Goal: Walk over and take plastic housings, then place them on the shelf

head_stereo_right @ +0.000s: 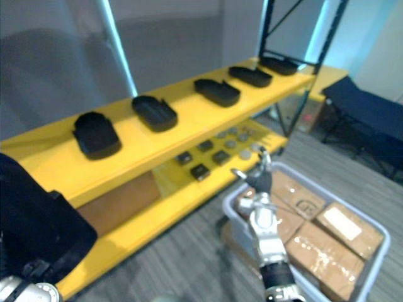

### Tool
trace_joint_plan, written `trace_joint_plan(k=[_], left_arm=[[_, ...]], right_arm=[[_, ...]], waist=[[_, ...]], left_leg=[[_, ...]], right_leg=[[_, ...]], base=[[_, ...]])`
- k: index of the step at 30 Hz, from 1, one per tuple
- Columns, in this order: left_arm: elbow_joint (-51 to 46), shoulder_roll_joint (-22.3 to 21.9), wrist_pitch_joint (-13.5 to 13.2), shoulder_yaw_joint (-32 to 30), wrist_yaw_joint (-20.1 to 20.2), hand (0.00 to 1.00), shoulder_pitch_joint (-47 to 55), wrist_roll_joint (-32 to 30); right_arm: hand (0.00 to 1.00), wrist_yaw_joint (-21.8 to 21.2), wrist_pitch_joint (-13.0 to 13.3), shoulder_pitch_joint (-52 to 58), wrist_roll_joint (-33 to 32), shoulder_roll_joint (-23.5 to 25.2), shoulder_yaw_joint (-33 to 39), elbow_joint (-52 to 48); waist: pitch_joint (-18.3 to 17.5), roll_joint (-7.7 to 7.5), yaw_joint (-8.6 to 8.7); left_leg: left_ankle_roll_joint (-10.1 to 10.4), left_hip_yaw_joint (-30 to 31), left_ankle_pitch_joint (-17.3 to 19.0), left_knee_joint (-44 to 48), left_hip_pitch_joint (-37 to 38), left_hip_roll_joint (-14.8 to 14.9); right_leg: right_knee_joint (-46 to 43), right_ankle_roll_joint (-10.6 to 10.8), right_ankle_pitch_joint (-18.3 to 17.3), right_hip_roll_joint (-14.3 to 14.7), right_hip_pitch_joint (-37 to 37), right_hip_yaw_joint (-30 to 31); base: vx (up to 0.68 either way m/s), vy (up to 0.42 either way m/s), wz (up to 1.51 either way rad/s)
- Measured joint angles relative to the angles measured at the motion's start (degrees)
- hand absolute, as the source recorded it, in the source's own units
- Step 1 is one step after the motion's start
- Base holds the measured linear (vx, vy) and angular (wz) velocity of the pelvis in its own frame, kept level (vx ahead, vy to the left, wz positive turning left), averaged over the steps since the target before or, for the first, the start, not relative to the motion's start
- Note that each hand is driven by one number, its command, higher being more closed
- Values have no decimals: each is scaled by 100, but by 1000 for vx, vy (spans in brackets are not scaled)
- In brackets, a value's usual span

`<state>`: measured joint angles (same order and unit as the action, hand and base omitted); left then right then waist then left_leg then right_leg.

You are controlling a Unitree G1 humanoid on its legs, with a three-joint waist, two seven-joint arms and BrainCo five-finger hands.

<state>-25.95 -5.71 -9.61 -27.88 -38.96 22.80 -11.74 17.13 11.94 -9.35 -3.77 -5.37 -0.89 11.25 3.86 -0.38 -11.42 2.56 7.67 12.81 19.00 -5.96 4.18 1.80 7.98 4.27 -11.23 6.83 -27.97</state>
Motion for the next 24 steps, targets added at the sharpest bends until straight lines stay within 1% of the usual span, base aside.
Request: trace_joint_plan(k=[1,2,3,6,7,8,9,10,11,12,13,14,15,16,17,19,22,24], left_arm=[[-3,41,9,25,2,100,-169,-11],[-10,55,16,-5,-9,100,-222,-11],[-52,75,36,-75,-7,100,-315,-16],[-123,146,57,25,79,100,-569,-70],[-127,155,75,153,136,100,-760,-83],[-152,154,92,250,196,100,-938,-97],[-161,161,92,306,201,100,-1019,-117],[-160,234,97,468,211,100,-1174,-133],[-158,358,97,662,287,100,-1341,-231],[-158,427,97,722,336,100,-1436,-239],[-160,570,85,922,401,100,-1543,-243],[-160,670,78,1075,443,100,-1609,-246],[-160,712,71,1106,449,100,-1628,-246],[-160,752,43,1133,499,100,-1640,-233],[-160,738,24,1134,553,100,-1658,-229],[-159,738,11,1186,615,100,-1678,-230],[-159,731,3,1270,630,100,-1715,-217],[-159,697,-17,1281,630,100,-1733,-189]], right_arm=[[0,5,-1,113,1,-42,191,-191],[0,9,-1,134,1,-50,213,-240],[0,-4,-2,150,11,-26,174,-376],[0,-57,-1,275,130,82,247,-612],[0,-75,0,345,179,103,330,-673],[0,-84,0,382,241,118,421,-682],[0,-83,-1,393,241,121,456,-703],[0,-85,0,472,248,135,530,-842],[0,-87,5,549,277,142,656,-981],[0,-85,5,577,286,150,736,-1034],[0,-90,7,555,291,155,858,-1063],[0,-97,29,554,289,155,922,-1112],[0,-98,49,545,287,155,932,-1137],[0,-105,61,497,280,154,933,-1228],[0,-104,76,367,278,143,941,-1315],[0,-100,82,170,281,97,945,-1338],[0,-112,82,66,277,90,926,-1402],[0,-115,92,57,246,113,920,-1522]], waist=[[59,-52,-7],[78,-85,-23],[114,-145,-46],[168,-273,-9],[198,-326,1],[232,-370,45],[266,-378,82],[283,-378,177],[299,-385,286],[318,-385,292],[385,-388,289],[416,-418,291],[436,-451,289],[503,-490,283],[640,-443,288],[794,-372,296],[939,-292,294],[998,-268,308]], left_leg=[[-59,-664,9,9,-3,146],[-59,-764,10,-8,10,151],[-24,-787,-3,-48,5,83],[114,-628,-96,-158,-18,-89],[118,-534,-162,-249,-13,-188],[116,-368,-217,-306,-39,-290],[123,-300,-234,-315,-57,-330],[111,-62,-300,-308,-190,-425],[118,76,-422,-346,-283,-473],[126,119,-495,-385,-329,-489],[127,141,-590,-434,-351,-480],[133,175,-610,-437,-402,-496],[137,207,-612,-430,-428,-515],[185,229,-641,-426,-497,-530],[249,253,-680,-415,-560,-479],[303,264,-711,-393,-656,-376],[384,261,-759,-381,-731,-221],[400,254,-749,-325,-713,-154]], right_leg=[[-31,13,1,-68,25,-73],[-26,15,3,-90,11,-43],[-7,30,13,-149,6,-35],[-45,89,-25,-294,63,-246],[-156,147,-85,-399,96,-405],[-357,135,-249,-500,97,-513],[-496,117,-359,-551,86,-476],[-793,-92,-611,-591,-23,-95],[-1038,-208,-705,-593,-165,547],[-1175,-191,-717,-587,-254,897],[-1475,-101,-789,-562,-407,1459],[-1642,-60,-982,-564,-491,1707],[-1659,-58,-1061,-580,-476,1719],[-1612,55,-1153,-587,-483,1678],[-1535,102,-1183,-530,-480,1648],[-1369,142,-1209,-421,-478,1527],[-1086,147,-1206,-245,-413,1514],[-922,154,-1201,-165,-282,1510]], base=[[-19,59,46],[0,97,14],[6,103,0],[57,93,37],[107,96,79],[93,83,84],[91,112,103],[90,137,124],[90,137,130],[84,100,105],[47,23,69],[54,6,52],[29,-79,33],[22,-108,16],[4,-121,7],[-45,-126,-2],[-55,-138,-6],[-34,-79,-6]])
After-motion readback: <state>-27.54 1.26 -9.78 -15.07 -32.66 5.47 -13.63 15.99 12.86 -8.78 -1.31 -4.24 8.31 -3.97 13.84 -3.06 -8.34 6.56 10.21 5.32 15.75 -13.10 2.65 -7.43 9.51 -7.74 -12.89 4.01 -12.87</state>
